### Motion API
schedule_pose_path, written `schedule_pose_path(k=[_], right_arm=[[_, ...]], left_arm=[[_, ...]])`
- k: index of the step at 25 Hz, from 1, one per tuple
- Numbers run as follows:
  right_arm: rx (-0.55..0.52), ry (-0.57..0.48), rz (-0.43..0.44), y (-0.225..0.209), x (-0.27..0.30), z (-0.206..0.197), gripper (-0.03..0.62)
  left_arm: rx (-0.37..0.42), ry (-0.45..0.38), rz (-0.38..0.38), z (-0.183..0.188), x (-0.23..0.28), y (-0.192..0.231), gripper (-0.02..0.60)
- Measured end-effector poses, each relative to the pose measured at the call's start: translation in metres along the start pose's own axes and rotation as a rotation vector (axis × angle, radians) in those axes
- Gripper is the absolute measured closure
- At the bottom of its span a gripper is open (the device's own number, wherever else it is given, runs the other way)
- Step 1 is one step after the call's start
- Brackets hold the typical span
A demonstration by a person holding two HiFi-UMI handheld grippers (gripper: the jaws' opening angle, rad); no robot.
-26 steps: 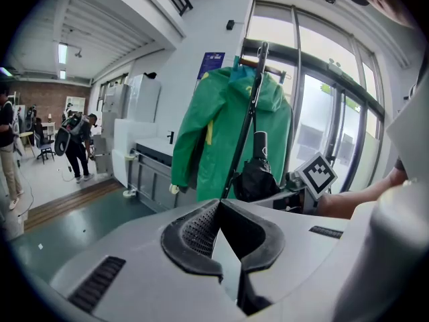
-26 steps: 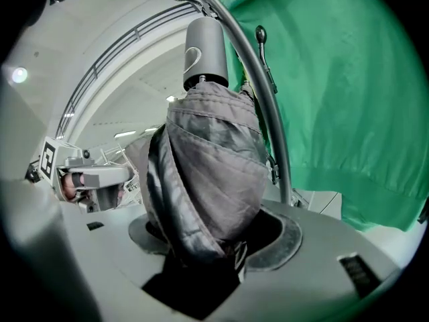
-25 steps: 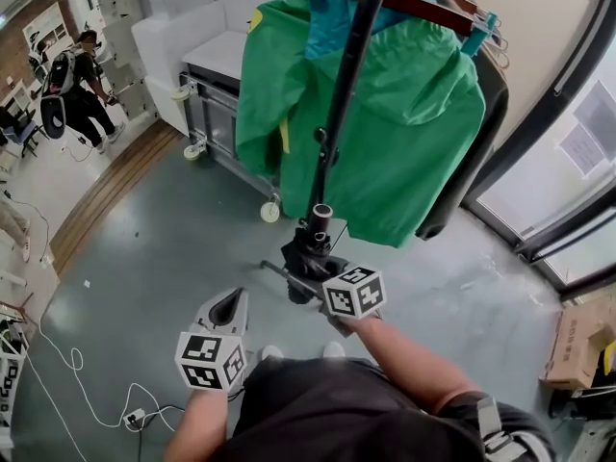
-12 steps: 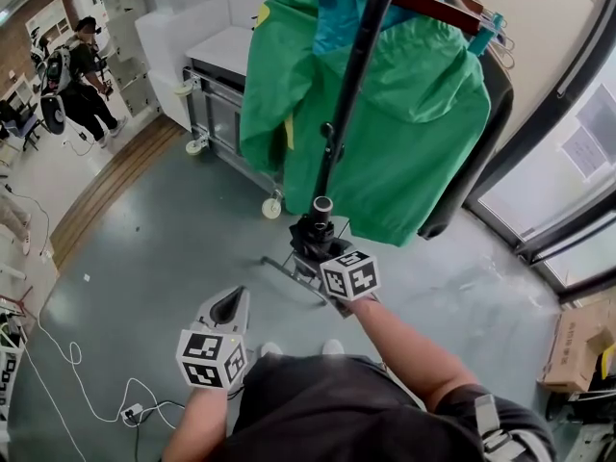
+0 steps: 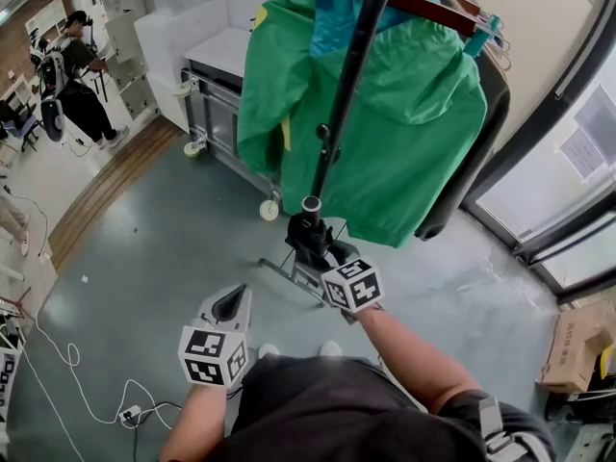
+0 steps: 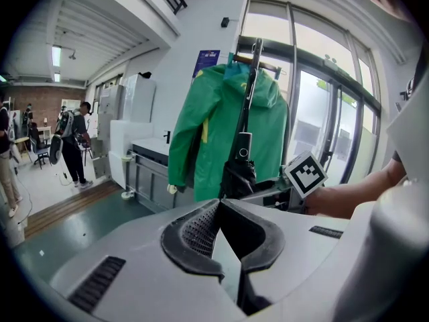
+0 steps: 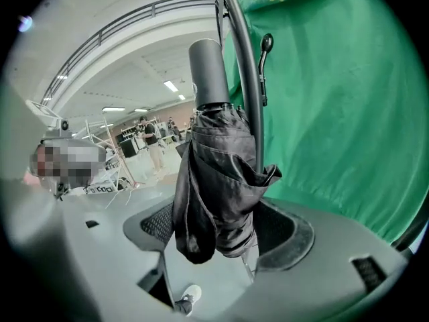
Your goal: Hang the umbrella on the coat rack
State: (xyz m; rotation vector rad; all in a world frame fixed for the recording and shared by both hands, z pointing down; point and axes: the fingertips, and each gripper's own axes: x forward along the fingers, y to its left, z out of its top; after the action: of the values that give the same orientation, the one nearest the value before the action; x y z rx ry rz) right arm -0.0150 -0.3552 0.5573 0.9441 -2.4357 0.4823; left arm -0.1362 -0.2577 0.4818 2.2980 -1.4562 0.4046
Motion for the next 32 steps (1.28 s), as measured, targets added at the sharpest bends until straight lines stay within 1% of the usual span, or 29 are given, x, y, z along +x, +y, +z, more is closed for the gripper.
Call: schedule_pose_path(k=[13,27,30,32], right_arm=[[0.008,-0.027,0.011,0.005,-0.037,0.0,0.29],[0.013,-0.138,0.074,0.022,-0.076,0.023,0.292],[0.03,-0.161,0.089,0.024,-0.085,0.028,0.312],[0.042,-0.181,0.102,0.027,-0.093,0.031,0.354]], left_arm=[[0.03,0.006,-0.049,0.008,0.02,-0.021,0.566],[0.049,-0.018,-0.08,0.023,0.034,-0.035,0.566],[0.054,-0.028,-0.09,0.027,0.036,-0.04,0.566],[0.058,-0.033,-0.094,0.029,0.036,-0.042,0.566]])
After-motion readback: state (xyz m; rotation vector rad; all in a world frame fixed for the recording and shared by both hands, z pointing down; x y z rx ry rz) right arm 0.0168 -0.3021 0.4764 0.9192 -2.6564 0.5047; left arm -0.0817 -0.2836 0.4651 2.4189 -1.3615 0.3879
